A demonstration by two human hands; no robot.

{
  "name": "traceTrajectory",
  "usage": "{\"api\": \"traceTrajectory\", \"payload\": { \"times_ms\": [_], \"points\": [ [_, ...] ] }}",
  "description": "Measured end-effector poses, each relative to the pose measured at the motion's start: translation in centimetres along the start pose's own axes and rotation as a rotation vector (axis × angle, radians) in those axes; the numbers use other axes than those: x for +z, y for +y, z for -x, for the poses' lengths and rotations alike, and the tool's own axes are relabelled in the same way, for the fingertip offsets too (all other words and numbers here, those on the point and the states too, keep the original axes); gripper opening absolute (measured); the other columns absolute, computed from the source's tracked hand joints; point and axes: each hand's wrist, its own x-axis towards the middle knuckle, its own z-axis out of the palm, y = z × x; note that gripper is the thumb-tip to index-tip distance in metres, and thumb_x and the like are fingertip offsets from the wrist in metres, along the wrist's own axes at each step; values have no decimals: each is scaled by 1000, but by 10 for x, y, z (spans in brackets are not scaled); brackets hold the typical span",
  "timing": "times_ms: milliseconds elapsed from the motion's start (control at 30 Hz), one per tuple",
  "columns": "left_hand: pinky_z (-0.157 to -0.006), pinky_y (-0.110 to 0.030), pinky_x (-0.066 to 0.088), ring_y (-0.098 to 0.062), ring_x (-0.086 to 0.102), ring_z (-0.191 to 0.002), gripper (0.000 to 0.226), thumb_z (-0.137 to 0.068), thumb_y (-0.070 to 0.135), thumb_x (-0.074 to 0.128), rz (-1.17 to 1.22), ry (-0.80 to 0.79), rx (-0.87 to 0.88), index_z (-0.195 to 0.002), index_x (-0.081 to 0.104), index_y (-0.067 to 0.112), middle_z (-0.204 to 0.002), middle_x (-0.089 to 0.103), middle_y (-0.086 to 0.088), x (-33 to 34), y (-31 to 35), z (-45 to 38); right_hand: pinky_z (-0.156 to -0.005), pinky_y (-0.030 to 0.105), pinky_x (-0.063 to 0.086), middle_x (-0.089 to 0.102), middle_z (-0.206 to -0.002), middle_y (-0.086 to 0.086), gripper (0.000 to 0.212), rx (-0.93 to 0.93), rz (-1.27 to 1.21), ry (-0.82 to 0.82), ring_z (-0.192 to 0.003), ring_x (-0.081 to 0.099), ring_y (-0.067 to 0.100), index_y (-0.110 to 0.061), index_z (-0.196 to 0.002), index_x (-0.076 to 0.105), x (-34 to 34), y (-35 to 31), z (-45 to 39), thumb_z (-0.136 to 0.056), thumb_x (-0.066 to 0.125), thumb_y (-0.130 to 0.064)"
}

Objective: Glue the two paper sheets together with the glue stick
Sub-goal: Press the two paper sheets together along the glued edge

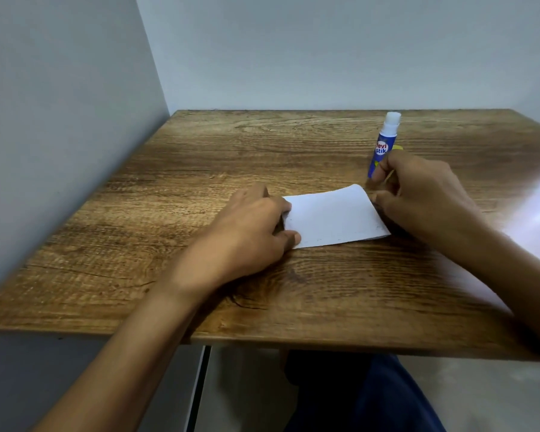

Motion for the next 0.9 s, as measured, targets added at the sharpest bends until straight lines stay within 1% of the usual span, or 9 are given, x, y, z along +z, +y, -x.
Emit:
{"api": "traceTrajectory", "payload": {
  "times_ms": [67, 133, 300, 400, 467, 533, 600, 733, 900],
  "points": [
    [-84, -33, 34, -21, 38, -105, 40, -85, 39, 53, 17, 42, -3, -117, 52, 15, -101, 38, 0, 3, 0, 3, -67, 30, 34, 62, -87, 6, 9, -122, 20, 52, -82, 55, 26, -12, -90, 58, 0, -10, 7, -82, 55, -11],
    [-83, -34, 35, -20, 37, -102, 39, -84, 40, 53, 19, 77, -4, -115, 52, 16, -99, 37, 1, 7, 1, 5, -69, 24, 29, 63, -97, 7, 16, -236, -44, 46, -89, 54, 21, -12, -100, 60, 3, -29, 16, -87, 54, -18],
    [-87, -46, 44, -26, 44, -101, 31, -83, 30, 46, 123, 111, 26, -112, 55, 24, -105, 48, -4, 9, 1, 7, -89, 12, 24, 48, -140, 7, 53, -350, -355, -379, -127, 39, 14, -10, -137, 36, 26, -74, 35, -93, 34, -40],
    [-86, -41, 41, -23, 39, -99, 36, -84, 30, 44, 115, 124, 7, -119, 51, 28, -104, 44, -1, 11, -1, 8, -113, 18, 5, 11, -158, -4, 74, -301, -349, -553, -142, 9, 3, -17, -147, 4, 35, -73, 31, -86, 15, -57],
    [-78, -34, 34, -20, 33, -91, 34, -81, 27, 46, 64, 129, -1, -115, 52, 24, -91, 37, 2, 13, -1, 9, -117, 28, -2, 1, -159, -7, 88, -320, -218, -592, -143, -2, 0, -21, -147, -6, 38, -65, 27, -73, 6, -67],
    [-75, -33, 31, -19, 32, -89, 24, -78, 24, 48, 59, 135, -14, -101, 54, 21, -80, 31, 7, 13, 0, 10, -117, 29, -5, -1, -159, -8, 95, -339, -138, -602, -142, -4, -2, -21, -146, -8, 39, -58, 23, -67, 3, -72],
    [-76, -34, 33, -21, 34, -92, 17, -78, 23, 49, 72, 135, -25, -95, 53, 21, -79, 31, 6, 13, 1, 10, -117, 31, -5, -2, -159, -8, 98, -355, -78, -593, -142, -6, -1, -22, -146, -7, 41, -53, 21, -64, -1, -75],
    [-82, -38, 38, -24, 37, -100, 25, -83, 38, 49, 15, 153, -42, -100, 55, 20, -89, 36, 1, 14, 3, 10, -116, 34, -5, -5, -159, -5, 101, -337, 114, -534, -143, -10, 4, -23, -147, -3, 39, -35, 10, -61, -7, -75],
    [-88, -38, 36, -22, 35, -106, 44, -84, 47, 47, -7, 141, -55, -118, 52, 20, -96, 35, 1, 15, 3, 9, -114, 34, -5, -6, -158, -5, 99, -256, 186, -498, -143, -9, 4, -23, -147, -3, 31, -12, 1, -63, -7, -75]
  ]
}}
